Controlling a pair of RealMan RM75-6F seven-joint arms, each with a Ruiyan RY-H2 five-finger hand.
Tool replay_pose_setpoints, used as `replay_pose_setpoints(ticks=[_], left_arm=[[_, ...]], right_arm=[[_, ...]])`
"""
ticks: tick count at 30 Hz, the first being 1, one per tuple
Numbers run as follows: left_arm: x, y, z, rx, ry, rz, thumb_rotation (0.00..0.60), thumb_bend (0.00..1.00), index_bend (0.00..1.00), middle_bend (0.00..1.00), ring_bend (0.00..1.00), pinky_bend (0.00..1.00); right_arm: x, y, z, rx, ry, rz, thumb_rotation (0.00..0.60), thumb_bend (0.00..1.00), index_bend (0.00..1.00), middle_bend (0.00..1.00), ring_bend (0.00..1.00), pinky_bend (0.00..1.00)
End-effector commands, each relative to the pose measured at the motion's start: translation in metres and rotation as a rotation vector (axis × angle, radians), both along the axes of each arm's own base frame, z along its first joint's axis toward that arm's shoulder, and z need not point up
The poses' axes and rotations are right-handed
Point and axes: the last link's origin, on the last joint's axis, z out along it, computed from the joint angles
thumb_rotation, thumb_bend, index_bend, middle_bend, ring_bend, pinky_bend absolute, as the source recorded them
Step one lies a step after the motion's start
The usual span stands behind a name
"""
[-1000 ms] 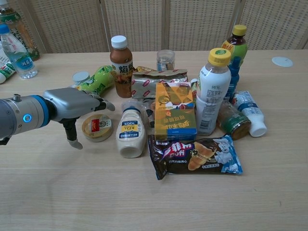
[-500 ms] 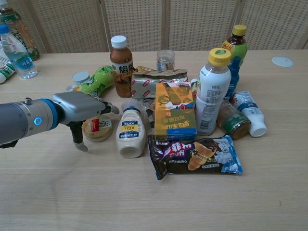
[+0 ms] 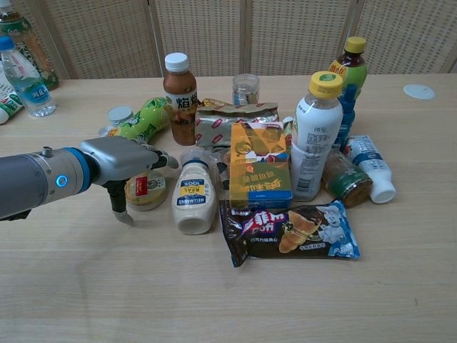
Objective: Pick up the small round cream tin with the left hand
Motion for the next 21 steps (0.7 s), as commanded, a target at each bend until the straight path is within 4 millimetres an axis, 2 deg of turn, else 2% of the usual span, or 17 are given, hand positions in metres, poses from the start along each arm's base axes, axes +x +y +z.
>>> replay_pose_setpoints(ticks=[1, 4, 10, 17, 21], left_arm=[[0.0003, 0.0004, -0.0006, 0.010, -0.002, -0.006, 0.600, 0.01, 0.11, 0.03, 0.06, 0.09], [-0.0009, -0.0004, -0.0019, 0.016, 0.004, -0.014, 0.600, 0.01, 0.16, 0.17, 0.21, 0.23], [-0.0029, -0.0018, -0.0058, 0.019, 0.023, -0.019, 0.600, 0.01, 0.24, 0.27, 0.29, 0.31], [-0.0007, -0.0006, -0.0042, 0.051, 0.013, -0.044, 0.600, 0.01, 0.42, 0.48, 0.48, 0.43], [-0.0020, -0.0001, -0.0014, 0.062, 0.011, -0.051, 0.600, 0.01, 0.45, 0.51, 0.51, 0.45]], right_arm=[[0.0000, 0.0001, -0.0001, 0.001, 0.001, 0.000, 0.600, 0.00, 0.00, 0.00, 0.00, 0.00], [0.0002, 0.0002, -0.0001, 0.000, 0.001, 0.001, 0.600, 0.00, 0.00, 0.00, 0.00, 0.00], [0.0000, 0.0002, 0.0002, -0.001, 0.000, 0.001, 0.600, 0.00, 0.00, 0.00, 0.00, 0.00], [-0.0005, -0.0001, 0.0005, -0.001, 0.001, -0.001, 0.600, 0.00, 0.00, 0.00, 0.00, 0.00], [-0.0002, 0.0000, 0.0003, 0.000, 0.001, 0.001, 0.600, 0.00, 0.00, 0.00, 0.00, 0.00]])
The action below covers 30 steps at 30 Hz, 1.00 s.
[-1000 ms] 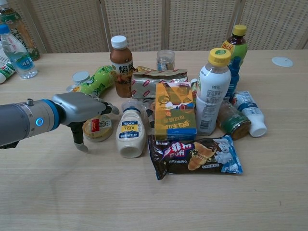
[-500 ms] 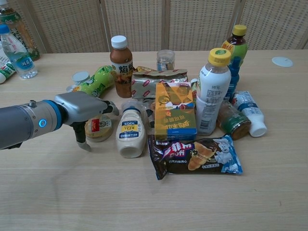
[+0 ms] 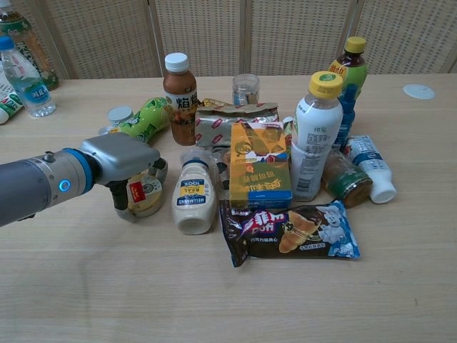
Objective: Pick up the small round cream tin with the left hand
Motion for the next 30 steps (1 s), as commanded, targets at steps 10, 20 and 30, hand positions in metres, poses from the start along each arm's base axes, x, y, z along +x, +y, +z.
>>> replay_pose_setpoints(ticks=[10, 20, 30], left_arm=[[0.007, 0.005, 0.025, 0.048, -0.052, -0.017, 0.600, 0.01, 0.44, 0.50, 0.51, 0.45], [0.045, 0.015, 0.090, 0.162, -0.111, -0.113, 0.600, 0.01, 0.42, 0.48, 0.51, 0.46], [0.090, 0.018, 0.154, 0.280, -0.145, -0.214, 0.600, 0.01, 0.42, 0.47, 0.52, 0.47]], right_arm=[[0.000, 0.001, 0.000, 0.000, 0.000, 0.000, 0.600, 0.00, 0.00, 0.00, 0.00, 0.00], [0.002, 0.002, 0.000, 0.000, 0.001, 0.004, 0.600, 0.00, 0.00, 0.00, 0.00, 0.00], [0.004, 0.002, 0.000, 0.000, 0.000, 0.010, 0.600, 0.00, 0.00, 0.00, 0.00, 0.00]])
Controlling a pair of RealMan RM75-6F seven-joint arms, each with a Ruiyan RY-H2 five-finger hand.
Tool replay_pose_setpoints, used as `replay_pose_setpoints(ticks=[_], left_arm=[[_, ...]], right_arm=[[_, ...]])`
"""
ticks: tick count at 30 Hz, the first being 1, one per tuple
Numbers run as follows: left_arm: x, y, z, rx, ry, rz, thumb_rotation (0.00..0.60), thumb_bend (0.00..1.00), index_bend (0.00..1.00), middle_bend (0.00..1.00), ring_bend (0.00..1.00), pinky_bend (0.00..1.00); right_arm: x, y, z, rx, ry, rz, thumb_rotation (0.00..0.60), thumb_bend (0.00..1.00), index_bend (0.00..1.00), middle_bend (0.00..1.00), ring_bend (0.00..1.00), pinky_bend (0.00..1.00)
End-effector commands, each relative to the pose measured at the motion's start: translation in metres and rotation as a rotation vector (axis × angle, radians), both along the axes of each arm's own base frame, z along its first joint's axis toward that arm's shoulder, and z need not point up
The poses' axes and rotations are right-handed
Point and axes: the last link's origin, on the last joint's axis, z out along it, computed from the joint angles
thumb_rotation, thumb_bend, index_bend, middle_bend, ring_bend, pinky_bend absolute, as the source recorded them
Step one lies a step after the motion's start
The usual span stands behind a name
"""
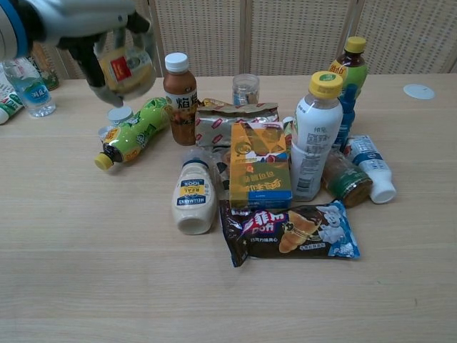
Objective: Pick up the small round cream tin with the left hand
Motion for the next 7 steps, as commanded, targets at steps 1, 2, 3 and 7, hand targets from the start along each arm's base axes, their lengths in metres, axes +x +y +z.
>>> replay_pose_setpoints(ticks=[1, 2, 3, 7], left_arm=[[0.0155, 0.0010, 0.0206, 0.052, 0.000, -0.039, 0.600, 0.01, 0.42, 0.47, 0.52, 0.47], [0.0174, 0.0004, 0.0233, 0.056, 0.002, -0.043, 0.600, 0.01, 0.42, 0.47, 0.53, 0.47], [0.0188, -0.0001, 0.0256, 0.060, 0.005, -0.047, 0.600, 0.01, 0.42, 0.47, 0.53, 0.48], [0.0222, -0.0020, 0.0303, 0.064, 0.009, -0.047, 0.600, 0.01, 0.42, 0.47, 0.54, 0.48]], right_arm=[[0.0001, 0.0001, 0.0000, 0.000, 0.000, 0.000, 0.600, 0.00, 0.00, 0.00, 0.00, 0.00], [0.0003, 0.0001, 0.0000, 0.000, 0.000, 0.001, 0.600, 0.00, 0.00, 0.00, 0.00, 0.00], [0.0004, 0.0001, -0.0001, 0.001, 0.000, 0.001, 0.600, 0.00, 0.00, 0.00, 0.00, 0.00], [0.0014, 0.0002, -0.0009, 0.003, -0.001, 0.004, 0.600, 0.00, 0.00, 0.00, 0.00, 0.00]])
